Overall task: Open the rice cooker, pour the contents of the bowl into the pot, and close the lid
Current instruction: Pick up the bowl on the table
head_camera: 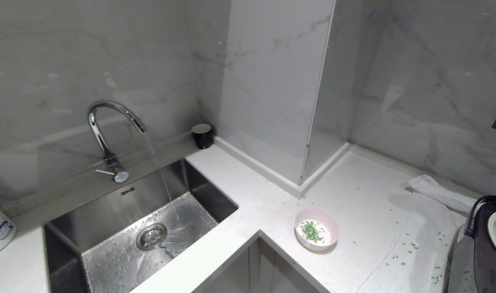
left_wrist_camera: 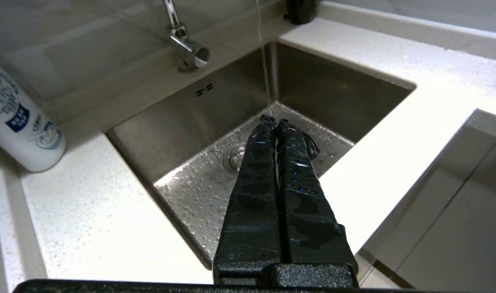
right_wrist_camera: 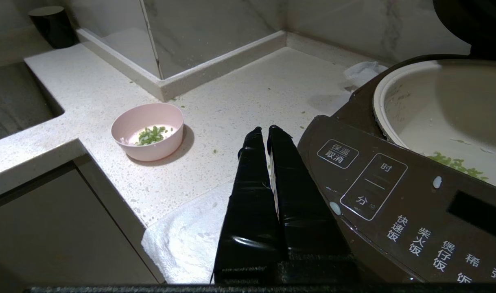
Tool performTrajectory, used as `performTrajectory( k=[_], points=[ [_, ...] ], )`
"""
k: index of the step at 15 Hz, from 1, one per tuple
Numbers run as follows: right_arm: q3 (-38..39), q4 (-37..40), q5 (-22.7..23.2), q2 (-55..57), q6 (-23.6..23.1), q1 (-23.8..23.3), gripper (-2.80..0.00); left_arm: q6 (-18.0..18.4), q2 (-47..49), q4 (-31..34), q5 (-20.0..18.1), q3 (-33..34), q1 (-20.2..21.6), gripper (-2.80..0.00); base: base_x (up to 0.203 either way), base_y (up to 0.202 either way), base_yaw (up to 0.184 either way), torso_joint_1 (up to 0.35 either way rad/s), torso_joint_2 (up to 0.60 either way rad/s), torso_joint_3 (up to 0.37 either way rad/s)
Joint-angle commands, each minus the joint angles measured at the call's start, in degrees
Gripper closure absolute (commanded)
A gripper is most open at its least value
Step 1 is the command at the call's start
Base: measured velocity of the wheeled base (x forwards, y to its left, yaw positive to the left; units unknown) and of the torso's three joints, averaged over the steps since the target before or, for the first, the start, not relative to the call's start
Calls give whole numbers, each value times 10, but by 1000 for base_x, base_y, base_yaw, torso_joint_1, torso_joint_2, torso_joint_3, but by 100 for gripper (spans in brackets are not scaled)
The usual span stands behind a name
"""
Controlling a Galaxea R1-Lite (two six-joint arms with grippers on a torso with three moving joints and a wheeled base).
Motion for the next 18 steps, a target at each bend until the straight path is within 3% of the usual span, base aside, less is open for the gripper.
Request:
performTrajectory(
  k=[1, 13, 15, 18],
  points=[
    [0, 0, 0, 0, 0, 0, 0, -11, -6, 3, -7, 16, 1, 0, 0, 0, 0, 0, 0, 0],
    [-5, -6, -1, 0, -12, 0, 0, -15, -6, 2, -11, 16, 0, 0, 0, 0, 0, 0, 0, 0],
    [-65, 4, 12, 26, -13, 0, 0, -29, -6, 2, -10, 16, -1, 0, 0, 0, 0, 0, 0, 0],
    [-157, 17, 62, 188, 5, 1, 0, -34, -6, 2, -11, 16, -1, 0, 0, 0, 0, 0, 0, 0]
  ],
)
